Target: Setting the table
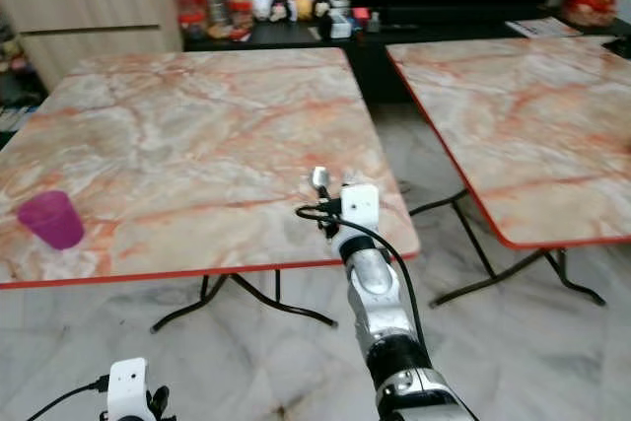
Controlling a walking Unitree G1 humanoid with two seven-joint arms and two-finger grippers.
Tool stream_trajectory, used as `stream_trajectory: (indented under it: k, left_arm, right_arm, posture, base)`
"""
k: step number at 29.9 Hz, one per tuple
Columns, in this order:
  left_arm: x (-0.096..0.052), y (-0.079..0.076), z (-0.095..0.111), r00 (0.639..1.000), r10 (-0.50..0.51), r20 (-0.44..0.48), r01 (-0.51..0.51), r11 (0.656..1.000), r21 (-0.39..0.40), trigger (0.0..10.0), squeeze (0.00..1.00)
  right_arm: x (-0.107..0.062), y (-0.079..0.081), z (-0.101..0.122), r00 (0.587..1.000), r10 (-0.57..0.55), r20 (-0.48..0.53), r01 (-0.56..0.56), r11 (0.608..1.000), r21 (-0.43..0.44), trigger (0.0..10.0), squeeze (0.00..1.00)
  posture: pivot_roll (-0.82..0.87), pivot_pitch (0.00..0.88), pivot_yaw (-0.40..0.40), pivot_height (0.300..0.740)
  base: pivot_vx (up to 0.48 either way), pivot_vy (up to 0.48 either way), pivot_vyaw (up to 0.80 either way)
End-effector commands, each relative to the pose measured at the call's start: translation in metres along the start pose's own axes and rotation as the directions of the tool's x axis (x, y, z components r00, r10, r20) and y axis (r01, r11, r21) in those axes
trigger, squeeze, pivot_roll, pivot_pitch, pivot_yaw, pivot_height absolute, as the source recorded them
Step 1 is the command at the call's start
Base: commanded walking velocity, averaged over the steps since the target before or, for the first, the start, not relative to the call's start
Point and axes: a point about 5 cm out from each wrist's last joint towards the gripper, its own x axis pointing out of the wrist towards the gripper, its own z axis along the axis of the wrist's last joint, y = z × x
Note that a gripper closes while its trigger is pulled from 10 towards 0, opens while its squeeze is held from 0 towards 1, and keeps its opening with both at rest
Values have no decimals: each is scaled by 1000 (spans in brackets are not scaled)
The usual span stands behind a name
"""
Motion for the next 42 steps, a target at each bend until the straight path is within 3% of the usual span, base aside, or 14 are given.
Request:
stream_trajectory:
  k: [1, 14, 23, 25, 28, 29, 38, 39, 40, 42]
  left_arm:
    - [2, -5, 4, 1000, -7, 9, 7, 1000, -6, 10000, 0]
    - [2, -2, 6, 1000, 2, 17, -2, 1000, -6, 10000, 0]
    - [2, -2, 7, 1000, 5, 24, -5, 1000, -8, 10000, 0]
    - [0, -1, 3, 1000, 0, 20, 1, 1000, -3, 10000, 0]
    - [-1, 1, -2, 1000, 2, 6, -2, 1000, 5, 10000, 0]
    - [-2, 2, -3, 1000, 3, -2, -3, 1000, 8, 10000, 0]
    - [-1, 2, -2, 1000, 0, -2, 0, 1000, 8, 10000, 0]
    - [-1, 2, -2, 1000, 0, -1, 0, 1000, 7, 10000, 0]
    - [-1, 3, -2, 1000, 1, -4, -1, 1000, 6, 10000, 0]
    - [-1, 2, -3, 1000, 1, -5, -1, 1000, 6, 10000, 0]
  right_arm:
    - [-1, -9, 4, 1000, -21, 14, 21, 1000, -8, 10000, 0]
    - [-5, -7, 0, 1000, -25, 9, 25, 1000, 6, 10000, 0]
    - [-9, -7, -1, 999, -37, 2, 37, 999, 12, 10000, 0]
    - [-20, 2, 0, 999, -35, 3, 35, 999, 37, 10000, 0]
    - [-24, 2, 0, 998, -56, -2, 56, 997, 61, 10000, 0]
    - [-26, 1, 0, 998, -64, -3, 64, 996, 69, 10000, 1000]
    - [-30, -5, -5, 991, -114, -73, 117, 992, 36, 10000, 1000]
    - [-29, -5, -5, 991, -109, -82, 113, 993, 41, 10000, 667]
    - [-27, -4, -5, 990, -103, -98, 106, 994, 23, 10000, 0]
    - [-26, -5, -5, 989, -109, -104, 112, 994, 18, 10000, 0]
  posture:
    - [-2, 0, -3, 732]
    - [-6, 0, 9, 732]
    - [-6, 0, 5, 732]
    - [-9, 10, 14, 732]
    - [-15, 11, 23, 732]
    - [-18, 13, 27, 732]
    - [-8, 3, 19, 732]
    - [-6, 0, 18, 732]
    - [-7, 0, 17, 732]
    - [-6, 0, 14, 732]
  base:
    - [382, 0, 0]
    - [377, 0, 0]
    - [0, 0, 0]
    - [0, 0, 0]
    - [0, 0, 0]
    - [0, 0, 0]
    - [0, 0, 0]
    - [0, 0, 0]
    - [0, 0, 0]
    - [0, 0, 0]
